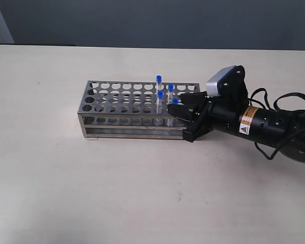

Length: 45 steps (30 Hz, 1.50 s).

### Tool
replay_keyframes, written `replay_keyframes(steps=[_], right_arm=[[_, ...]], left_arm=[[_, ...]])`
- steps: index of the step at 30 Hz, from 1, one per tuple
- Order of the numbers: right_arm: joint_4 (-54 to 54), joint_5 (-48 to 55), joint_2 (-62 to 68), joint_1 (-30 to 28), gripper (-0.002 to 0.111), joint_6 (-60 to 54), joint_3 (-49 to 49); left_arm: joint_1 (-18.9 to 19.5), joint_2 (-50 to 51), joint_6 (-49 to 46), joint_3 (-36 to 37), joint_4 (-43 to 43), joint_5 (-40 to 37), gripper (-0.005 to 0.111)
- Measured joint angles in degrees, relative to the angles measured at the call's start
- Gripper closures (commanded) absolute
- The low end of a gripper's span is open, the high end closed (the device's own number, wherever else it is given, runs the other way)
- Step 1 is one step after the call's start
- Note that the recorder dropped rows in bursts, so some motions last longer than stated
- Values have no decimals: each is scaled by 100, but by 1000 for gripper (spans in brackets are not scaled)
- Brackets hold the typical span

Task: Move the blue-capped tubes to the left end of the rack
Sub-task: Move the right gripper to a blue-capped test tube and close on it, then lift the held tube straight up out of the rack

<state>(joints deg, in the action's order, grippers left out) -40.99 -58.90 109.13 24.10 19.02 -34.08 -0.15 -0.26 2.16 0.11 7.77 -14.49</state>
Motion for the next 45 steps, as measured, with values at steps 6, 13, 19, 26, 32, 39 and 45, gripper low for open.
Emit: replay_keyframes(steps=[6,13,19,26,32,39,45], right_arm=[[100,20,235,0,61,-107,-255],[37,32,536,0,67,-107,-435],[-82,-4,536,11,109,-115,-435],[-200,16,508,11,109,-103,-448],[-284,444,33,11,109,-103,-448],[-439,819,-679,32,109,-56,-438],[-377,899,-1178,60,109,180,-616]], left_arm=[[0,0,0,0,0,0,106],[0,0,0,0,0,0,106],[0,0,0,0,0,0,106],[0,0,0,0,0,0,106],[0,0,0,0,0,0,106],[0,0,0,0,0,0,106],[0,0,0,0,0,0,106]])
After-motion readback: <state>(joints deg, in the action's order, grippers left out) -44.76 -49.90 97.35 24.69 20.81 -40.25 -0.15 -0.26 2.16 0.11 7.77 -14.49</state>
